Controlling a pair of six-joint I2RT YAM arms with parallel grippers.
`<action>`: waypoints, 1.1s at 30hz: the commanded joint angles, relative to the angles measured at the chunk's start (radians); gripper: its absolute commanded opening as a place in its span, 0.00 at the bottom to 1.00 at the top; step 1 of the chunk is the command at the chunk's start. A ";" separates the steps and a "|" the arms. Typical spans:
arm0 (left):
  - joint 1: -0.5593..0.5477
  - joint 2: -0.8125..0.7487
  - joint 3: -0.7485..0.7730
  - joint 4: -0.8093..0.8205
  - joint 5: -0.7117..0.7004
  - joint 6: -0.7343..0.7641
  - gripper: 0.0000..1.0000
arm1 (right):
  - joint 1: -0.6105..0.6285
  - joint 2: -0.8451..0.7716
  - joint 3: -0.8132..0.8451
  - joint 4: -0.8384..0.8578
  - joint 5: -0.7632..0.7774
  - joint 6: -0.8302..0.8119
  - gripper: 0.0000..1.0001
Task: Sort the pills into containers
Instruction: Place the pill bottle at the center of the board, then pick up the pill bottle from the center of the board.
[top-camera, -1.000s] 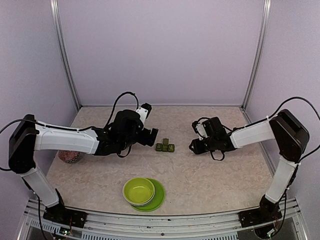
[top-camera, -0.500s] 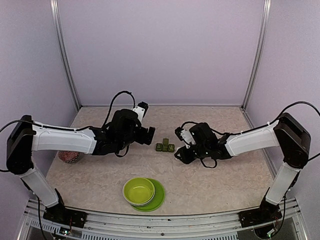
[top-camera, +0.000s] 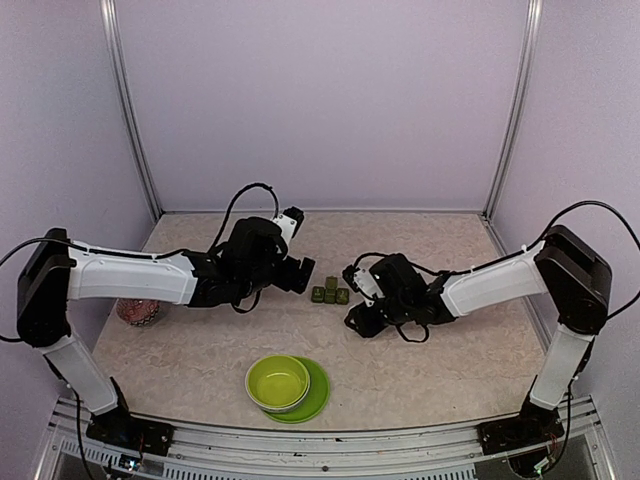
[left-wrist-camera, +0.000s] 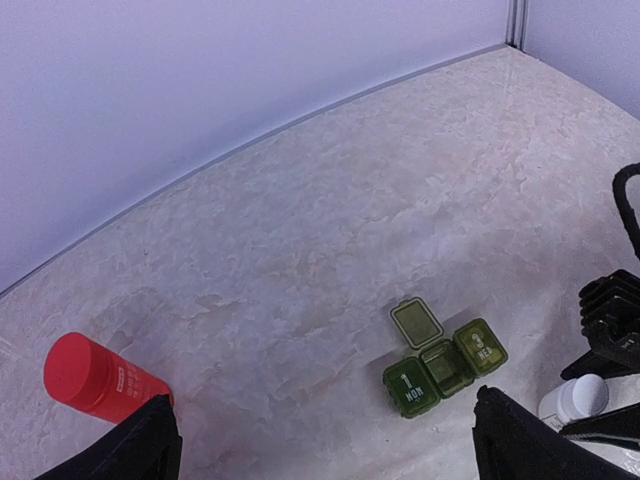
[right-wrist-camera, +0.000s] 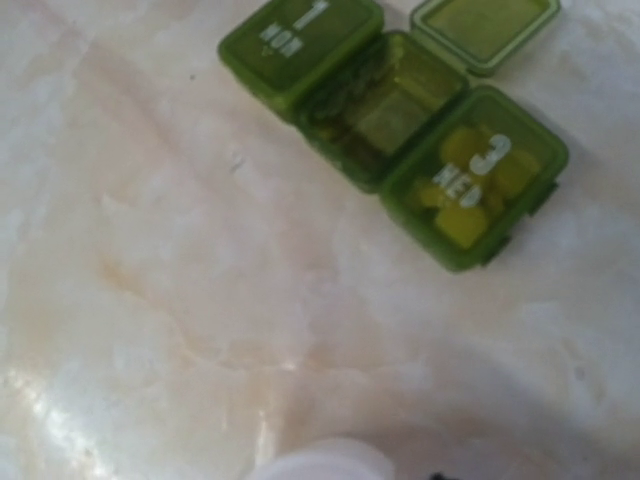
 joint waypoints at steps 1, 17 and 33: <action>-0.007 0.028 0.032 -0.007 0.061 -0.007 0.99 | 0.018 0.001 0.015 -0.006 0.019 -0.012 0.52; -0.037 0.006 0.025 0.027 0.284 0.144 0.99 | -0.065 -0.223 -0.135 0.043 -0.138 0.034 0.97; -0.062 0.192 0.213 -0.176 0.569 0.380 0.99 | -0.298 -0.315 -0.284 0.113 -0.172 0.166 0.98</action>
